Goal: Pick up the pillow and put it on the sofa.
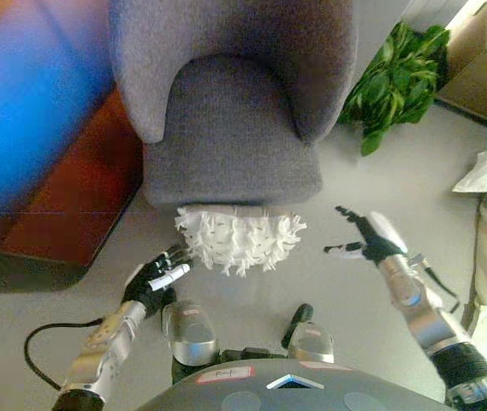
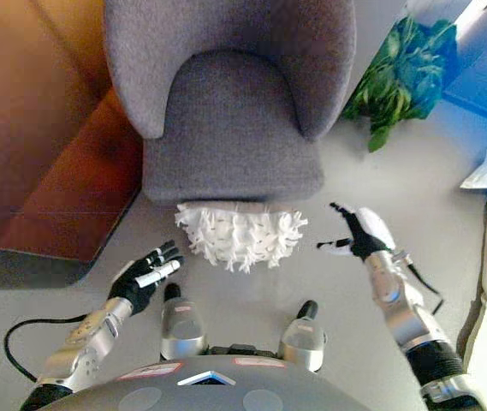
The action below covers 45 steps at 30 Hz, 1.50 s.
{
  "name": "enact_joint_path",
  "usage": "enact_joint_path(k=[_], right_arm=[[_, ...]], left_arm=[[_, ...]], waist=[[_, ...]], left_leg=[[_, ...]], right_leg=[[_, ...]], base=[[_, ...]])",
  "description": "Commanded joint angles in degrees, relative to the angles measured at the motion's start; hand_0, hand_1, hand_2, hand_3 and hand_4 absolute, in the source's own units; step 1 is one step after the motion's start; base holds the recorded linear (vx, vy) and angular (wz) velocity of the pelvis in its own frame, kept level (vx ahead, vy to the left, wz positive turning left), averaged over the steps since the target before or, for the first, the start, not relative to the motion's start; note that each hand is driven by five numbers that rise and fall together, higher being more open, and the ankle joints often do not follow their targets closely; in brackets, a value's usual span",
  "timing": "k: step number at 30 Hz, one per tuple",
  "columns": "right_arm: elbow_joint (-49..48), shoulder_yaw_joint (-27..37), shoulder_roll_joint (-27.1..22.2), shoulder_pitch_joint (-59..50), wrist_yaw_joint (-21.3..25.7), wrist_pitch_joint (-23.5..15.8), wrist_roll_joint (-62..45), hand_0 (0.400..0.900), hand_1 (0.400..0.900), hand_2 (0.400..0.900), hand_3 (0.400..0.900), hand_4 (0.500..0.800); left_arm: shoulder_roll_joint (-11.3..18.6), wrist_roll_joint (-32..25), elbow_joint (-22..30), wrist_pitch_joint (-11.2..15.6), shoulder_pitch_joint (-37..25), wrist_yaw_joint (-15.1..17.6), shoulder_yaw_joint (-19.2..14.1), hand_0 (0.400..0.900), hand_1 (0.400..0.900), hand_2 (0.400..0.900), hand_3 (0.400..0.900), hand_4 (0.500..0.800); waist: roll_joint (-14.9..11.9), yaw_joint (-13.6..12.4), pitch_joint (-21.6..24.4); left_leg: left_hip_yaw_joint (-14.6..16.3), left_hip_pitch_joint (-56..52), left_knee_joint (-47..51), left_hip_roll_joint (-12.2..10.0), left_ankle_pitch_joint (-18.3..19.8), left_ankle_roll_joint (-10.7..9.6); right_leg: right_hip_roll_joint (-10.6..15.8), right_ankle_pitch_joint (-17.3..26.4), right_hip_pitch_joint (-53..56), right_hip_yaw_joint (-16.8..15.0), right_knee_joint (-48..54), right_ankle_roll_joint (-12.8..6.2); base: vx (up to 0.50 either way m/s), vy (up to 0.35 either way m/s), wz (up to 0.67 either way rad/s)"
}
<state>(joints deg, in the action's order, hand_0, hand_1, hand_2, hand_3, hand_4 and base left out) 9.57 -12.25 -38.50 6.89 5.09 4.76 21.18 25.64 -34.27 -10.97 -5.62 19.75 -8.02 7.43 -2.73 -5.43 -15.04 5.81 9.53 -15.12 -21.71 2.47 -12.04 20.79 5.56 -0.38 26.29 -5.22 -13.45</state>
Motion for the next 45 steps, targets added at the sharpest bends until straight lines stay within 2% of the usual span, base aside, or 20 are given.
enact_joint_path(k=[1, 3, 7, 12, 17, 24, 27, 28, 29, 37, 42, 45], right_arm=[[-2.5, 0.7, -1.3, -9.2, 6.3, -4.8, 4.2, 0.9, 0.9, 0.9, 0.9, 0.8], [-1.0, -0.5, -2.8, -14.0, 8.6, -5.1, 3.7, 0.9, 0.9, 0.9, 0.9, 0.8], [-0.3, -2.1, -4.5, -18.9, 10.1, -5.3, 2.7, 0.9, 0.9, 0.9, 0.9, 0.8], [0.7, -4.0, -5.6, -23.4, 12.6, -4.9, 0.2, 0.9, 0.9, 0.9, 0.9, 0.8], [3.7, -4.4, -6.7, -27.4, 15.4, -5.5, -1.2, 0.9, 0.9, 0.9, 0.9, 0.8], [7.2, -5.0, -7.3, -34.2, 19.1, -3.6, 2.1, 0.9, 0.9, 0.9, 0.9, 0.8], [8.8, -5.9, -7.4, -37.5, 18.2, -2.3, 3.9, 0.9, 0.9, 0.9, 0.9, 0.8], [9.6, -6.5, -7.3, -38.1, 17.8, -1.9, 4.1, 0.9, 0.9, 0.9, 0.9, 0.8], [10.6, -7.1, -7.1, -39.1, 17.5, -1.8, 4.2, 0.9, 0.9, 0.9, 0.9, 0.8], [20.2, -13.1, -6.9, -48.4, 16.1, -0.1, 3.4, 0.9, 0.9, 0.9, 0.9, 0.8], [28.7, -18.2, -5.3, -56.2, 16.2, 3.1, 3.3, 0.9, 0.9, 0.9, 0.9, 0.8], [32.5, -21.4, -3.9, -61.0, 12.8, 5.8, 2.9, 0.9, 0.9, 0.9, 0.9, 0.8]], left_arm=[[4.5, -3.6, 6.2, 5.8, -5.3, -0.5, -2.1, 0.9, 0.9, 0.9, 0.9, 0.8], [5.9, -4.5, 6.5, 8.4, -7.6, -0.5, -0.9, 0.9, 0.9, 0.9, 0.9, 0.8], [7.5, -6.8, 7.9, 11.0, -9.8, 1.3, 0.2, 0.9, 0.9, 0.9, 0.9, 0.8], [9.3, -9.2, 10.9, 12.8, -12.0, 3.1, 1.1, 0.9, 0.9, 0.9, 0.9, 0.8], [9.6, -10.6, 13.2, 14.4, -13.5, 4.0, 2.4, 0.9, 0.9, 0.9, 0.9, 0.8], [9.3, -12.2, 15.9, 15.6, -15.8, 3.7, 3.6, 0.9, 0.9, 0.9, 0.9, 0.8], [9.0, -13.3, 16.5, 15.4, -16.7, 3.8, 3.8, 0.9, 0.9, 0.9, 0.9, 0.8], [8.9, -13.6, 16.5, 15.3, -16.4, 3.4, 3.9, 0.9, 0.9, 0.9, 0.9, 0.8], [8.8, -13.7, 16.7, 15.3, -16.3, 2.9, 3.8, 0.9, 0.9, 0.9, 0.9, 0.8], [8.9, -15.4, 16.4, 16.3, -17.0, 1.4, 4.7, 0.9, 0.9, 0.9, 0.9, 0.8], [8.4, -15.8, 15.4, 17.0, -17.7, 0.2, 6.0, 0.9, 0.9, 0.9, 0.9, 0.8], [8.1, -16.0, 14.9, 17.0, -18.3, -0.2, 6.7, 0.9, 0.9, 0.9, 0.9, 0.8]], waist=[[-1.2, -2.9, -2.1], [-1.1, -3.5, -5.9], [-1.2, -4.1, -10.7], [-1.3, -5.1, -14.8], [-0.4, -5.3, -14.8], [1.3, -5.6, -14.8], [1.7, -6.1, -14.8], [2.0, -6.4, -14.8], [2.1, -6.8, -14.8], [2.8, -8.9, -14.8], [3.5, -11.0, -14.8], [3.9, -12.1, -14.8]], left_leg=[[0.8, -0.6, -1.2, -3.3, -1.4, 0.9], [-2.1, 3.7, -2.8, -3.1, -1.4, 1.0], [-6.2, 11.0, -8.3, -2.4, 0.1, 1.8], [-8.4, 19.6, -15.1, -1.0, 2.9, 2.9], [-8.3, 28.3, -20.9, 0.1, 4.9, 3.9], [-9.7, 38.4, -30.8, 1.0, 8.7, 4.9], [-10.8, 42.3, -35.4, 1.2, 10.5, 5.2], [-11.2, 42.4, -37.5, 1.1, 12.8, 5.0], [-11.6, 43.4, -38.8, 1.3, 13.5, 5.1], [-13.7, 49.0, -46.6, 2.8, 16.3, 6.2], [-15.2, 51.4, -51.6, 3.9, 18.3, 7.1], [-15.6, 52.2, -53.2, 4.6, 18.9, 7.4]], right_leg=[[7.9, 4.3, -7.0, -0.7, -4.4, -0.59], [9.3, 4.2, -12.1, -1.8, -7.6, -0.62], [11.3, 3.0, -19.9, -4.5, -13.8, -0.46], [12.2, -0.4, -28.6, -7.9, -22.1, -0.23], [12.6, -2.7, -36.8, -8.9, -28.5, 0.14], [12.9, -6.5, -46.6, -11.3, -38.2, 1.07], [13.1, -7.7, -50.2, -12.5, -41.6, 1.66], [13.3, -9.6, -50.7, -13.1, -43.8, 1.1], [13.4, -10.1, -51.7, -13.4, -44.9, 1.29], [13.9, -12.0, -56.6, -13.6, -50.5, 2.66], [14.4, -13.7, -58.6, -13.8, -54.3, 3.5], [14.6, -14.5, -59.2, -13.8, -55.6, 3.99]], base=[[-0.26, -0.077, 0.44], [-0.24, -0.072, 0.38], [-0.12, -0.033, 0.26], [-0.07, 0.003, 0.15], [-0.05, 0.049, 0.12], [-0.01, 0.083, 0.04], [0.02, 0.048, 0.0], [0.09, 0.047, -0.01], [0.09, 0.044, -0.01], [0.0, 0.013, 0.02], [0.0, 0.003, 0.06], [0.0, 0.005, 0.01]])
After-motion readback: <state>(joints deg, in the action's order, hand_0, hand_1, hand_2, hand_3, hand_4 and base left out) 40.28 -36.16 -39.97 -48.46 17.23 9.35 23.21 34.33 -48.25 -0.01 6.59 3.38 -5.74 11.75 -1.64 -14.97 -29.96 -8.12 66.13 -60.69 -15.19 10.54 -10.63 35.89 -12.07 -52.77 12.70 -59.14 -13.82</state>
